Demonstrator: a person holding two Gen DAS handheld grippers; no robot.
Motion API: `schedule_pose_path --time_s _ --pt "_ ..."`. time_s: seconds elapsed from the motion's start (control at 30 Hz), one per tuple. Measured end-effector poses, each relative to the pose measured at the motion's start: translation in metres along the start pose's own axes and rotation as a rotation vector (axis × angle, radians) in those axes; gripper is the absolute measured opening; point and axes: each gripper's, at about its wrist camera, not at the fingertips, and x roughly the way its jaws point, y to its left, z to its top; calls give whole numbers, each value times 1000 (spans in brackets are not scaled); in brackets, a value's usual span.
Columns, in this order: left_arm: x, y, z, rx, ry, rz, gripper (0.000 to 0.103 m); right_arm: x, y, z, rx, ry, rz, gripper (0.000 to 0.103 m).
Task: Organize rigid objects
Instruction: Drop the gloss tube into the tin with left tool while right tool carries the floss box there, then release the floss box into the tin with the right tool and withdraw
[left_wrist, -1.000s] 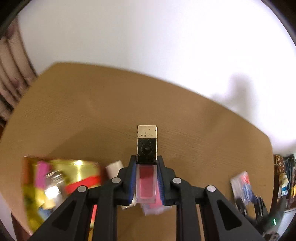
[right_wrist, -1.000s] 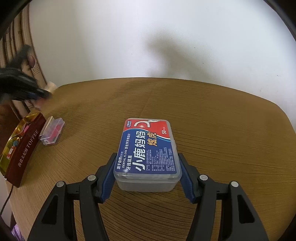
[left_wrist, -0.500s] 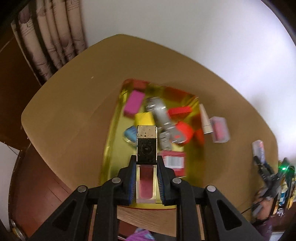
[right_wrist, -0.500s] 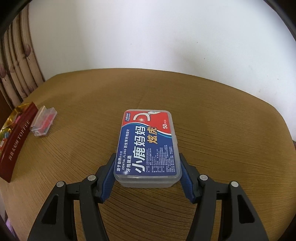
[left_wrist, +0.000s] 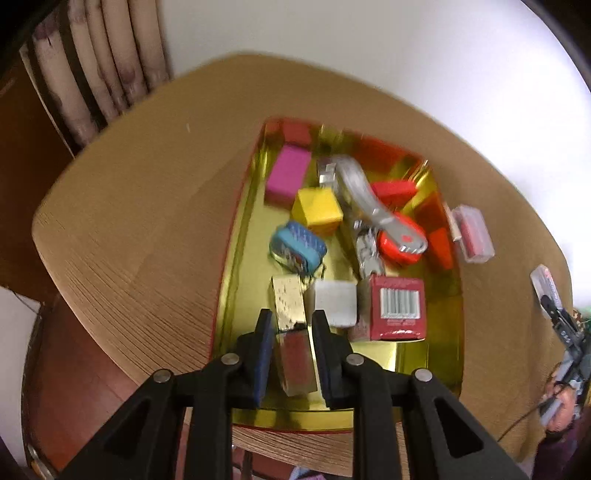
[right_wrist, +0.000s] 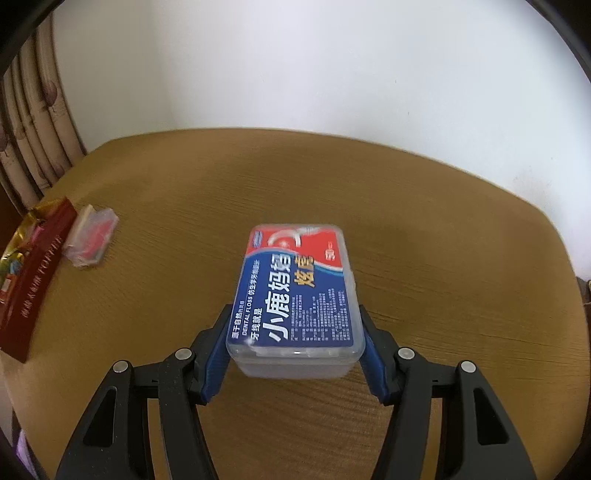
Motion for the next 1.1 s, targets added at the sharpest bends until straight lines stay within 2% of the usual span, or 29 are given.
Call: schedule_pose_path --time_s 0.03,0.1,0.17,0.27,0.43,0.53,0.6,0.7,0.8,0.87,0.97,1.1 --pt "-10 -1 -3 10 -45 4 23 -9 7 4 0 -15 15 58" --pt "-29 -2 -9 19 -116 11 35 -29 26 14 -11 -53 65 58" --pt "-50 0 -20 11 -201 5 40 -46 50 25 -38 -83 123 58" --pt "-74 3 -45 32 -313 -10 40 -66 101 46 -87 -116 232 58" --pt "-86 5 -75 88 -420 44 40 -73 200 81 -161 -94 445 58" --pt "-84 14 -82 97 -410 8 40 -62 266 97 -220 -53 517 58" --pt "-78 22 -83 93 -377 -24 40 -46 314 103 -279 -22 510 58" --pt "-78 37 -81 46 -373 -43 40 -21 356 112 -292 43 518 58" --pt "-73 52 -77 -15 -332 -91 40 6 391 120 -317 89 471 58" --pt "-70 59 -76 -59 -320 -107 40 26 409 124 -320 112 438 58" --pt "-68 64 -76 -68 -308 -127 40 41 418 125 -313 142 430 58" --pt "-66 65 -77 -65 -304 -129 40 38 410 119 -306 153 426 59"
